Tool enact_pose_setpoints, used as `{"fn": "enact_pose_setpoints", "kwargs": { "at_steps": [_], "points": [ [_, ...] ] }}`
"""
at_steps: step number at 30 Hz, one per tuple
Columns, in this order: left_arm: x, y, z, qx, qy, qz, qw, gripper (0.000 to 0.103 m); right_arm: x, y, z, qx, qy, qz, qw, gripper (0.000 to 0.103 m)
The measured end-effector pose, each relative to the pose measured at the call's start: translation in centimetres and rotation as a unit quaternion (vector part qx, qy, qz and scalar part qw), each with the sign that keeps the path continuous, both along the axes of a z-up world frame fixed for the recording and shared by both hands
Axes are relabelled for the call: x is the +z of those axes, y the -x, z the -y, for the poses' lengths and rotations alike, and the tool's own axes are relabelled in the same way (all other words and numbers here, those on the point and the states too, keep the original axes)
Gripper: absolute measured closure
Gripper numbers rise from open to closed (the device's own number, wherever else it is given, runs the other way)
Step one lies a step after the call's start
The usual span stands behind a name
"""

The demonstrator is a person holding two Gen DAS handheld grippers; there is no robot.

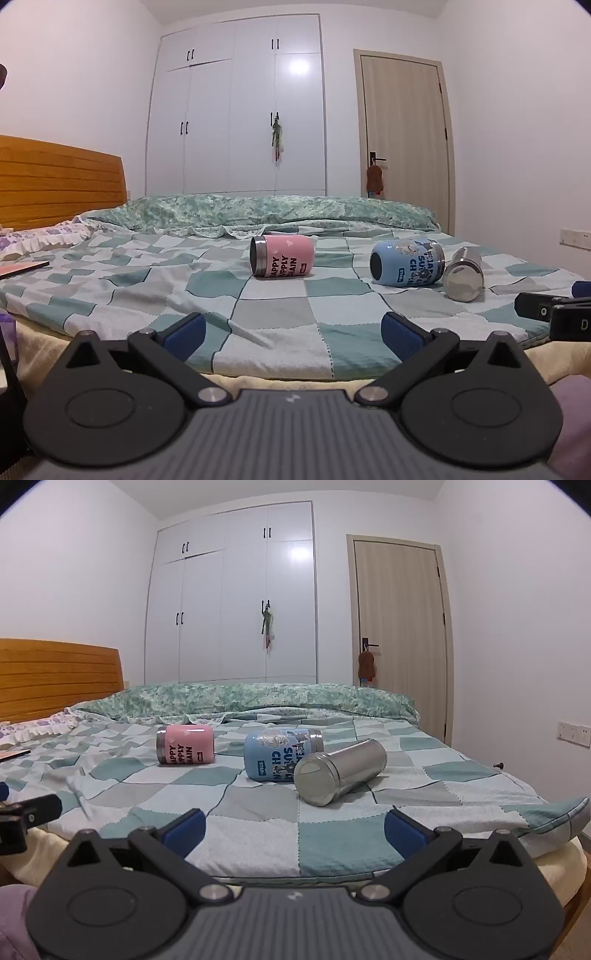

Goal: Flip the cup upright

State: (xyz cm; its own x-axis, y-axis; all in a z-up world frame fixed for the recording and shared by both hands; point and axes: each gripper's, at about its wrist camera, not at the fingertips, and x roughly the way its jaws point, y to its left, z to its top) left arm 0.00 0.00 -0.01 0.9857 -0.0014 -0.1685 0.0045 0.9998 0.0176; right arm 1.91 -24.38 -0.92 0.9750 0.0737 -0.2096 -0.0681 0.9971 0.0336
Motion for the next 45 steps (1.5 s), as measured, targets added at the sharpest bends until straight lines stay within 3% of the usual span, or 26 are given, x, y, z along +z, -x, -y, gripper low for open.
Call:
{"fn": "enact_pose_setpoints", "kwargs": {
  "at_steps": [45],
  "points": [
    [-0.01, -0.06, -0.18, -0.002, -0.001, -0.001, 1.0000, 0.000, 0.16, 0.22, 0.80, -0.002, -0.008, 0.006, 1.000, 0.000]
  ]
}}
